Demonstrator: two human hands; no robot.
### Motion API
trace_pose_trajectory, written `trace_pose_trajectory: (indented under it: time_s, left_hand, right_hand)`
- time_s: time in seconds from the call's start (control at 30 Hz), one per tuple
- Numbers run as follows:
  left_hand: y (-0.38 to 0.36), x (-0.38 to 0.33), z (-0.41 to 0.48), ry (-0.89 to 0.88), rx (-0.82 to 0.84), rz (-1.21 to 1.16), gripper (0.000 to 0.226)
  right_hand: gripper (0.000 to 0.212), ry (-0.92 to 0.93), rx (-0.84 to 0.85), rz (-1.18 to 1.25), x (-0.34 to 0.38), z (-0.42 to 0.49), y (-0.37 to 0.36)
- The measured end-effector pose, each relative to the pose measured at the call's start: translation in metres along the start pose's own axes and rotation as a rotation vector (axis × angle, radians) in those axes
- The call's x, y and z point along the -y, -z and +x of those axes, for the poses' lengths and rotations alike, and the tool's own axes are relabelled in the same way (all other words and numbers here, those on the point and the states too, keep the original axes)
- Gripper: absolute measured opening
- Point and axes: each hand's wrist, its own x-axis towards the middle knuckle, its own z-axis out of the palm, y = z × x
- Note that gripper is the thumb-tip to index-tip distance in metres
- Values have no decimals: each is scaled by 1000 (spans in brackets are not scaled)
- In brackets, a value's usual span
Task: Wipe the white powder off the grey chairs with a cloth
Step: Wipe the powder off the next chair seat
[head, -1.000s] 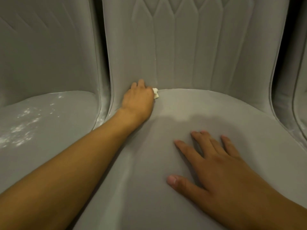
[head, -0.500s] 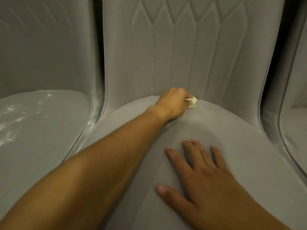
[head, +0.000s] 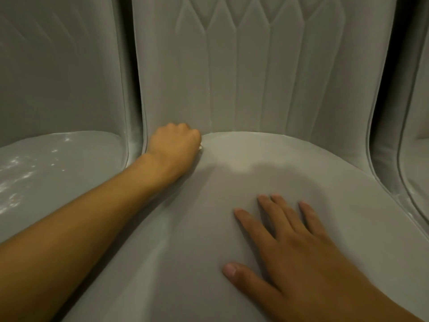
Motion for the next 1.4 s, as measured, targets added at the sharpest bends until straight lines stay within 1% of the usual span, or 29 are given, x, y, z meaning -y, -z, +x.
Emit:
trace_pose_trajectory:
  time_s: [0.07,0.17,0.27,0.37,0.43,0.57,0.67,0.73,0.93,1.03,1.13,1.2,1.3,1.4]
  left_hand:
    - [3,-5,0,36,17,-36,21]
    - [5,-21,16,130,19,-209,19]
    - [10,-46,38,124,24,-325,20]
    - [19,-59,47,50,32,-329,20]
    - [17,-53,46,25,41,-318,19]
    - [12,-32,32,25,68,-259,18]
    - [15,-22,19,52,97,-176,28]
    - [13,-16,14,71,108,-157,30]
    - [7,-18,22,119,75,-308,25]
    - [1,-41,44,102,29,-434,14]
    - [0,-61,65,74,15,-493,22]
    - [1,-63,69,45,1,-472,24]
    - [-4,-43,58,12,23,-439,29]
    - [-4,-19,39,4,57,-310,28]
  right_hand:
    - [76,-2,0,8,2,0,-1]
    - [77,-9,6,4,4,0,-2]
    - [78,-12,-10,26,4,1,-3]
    - [76,-11,-18,8,3,1,-1]
    - [75,-4,-17,8,3,0,1]
    - [72,-2,-15,-11,1,-3,3]
    - [73,-1,-10,5,2,-5,2]
    - [73,5,-15,6,2,-6,0]
    - [73,13,-52,1,5,-4,-3]
    - [75,13,-50,5,5,-2,-4]
    - [75,12,-31,26,4,1,-3]
    - [75,16,-14,32,2,2,-2]
    - [74,18,-2,43,0,0,0]
    - [73,10,8,40,0,-2,1]
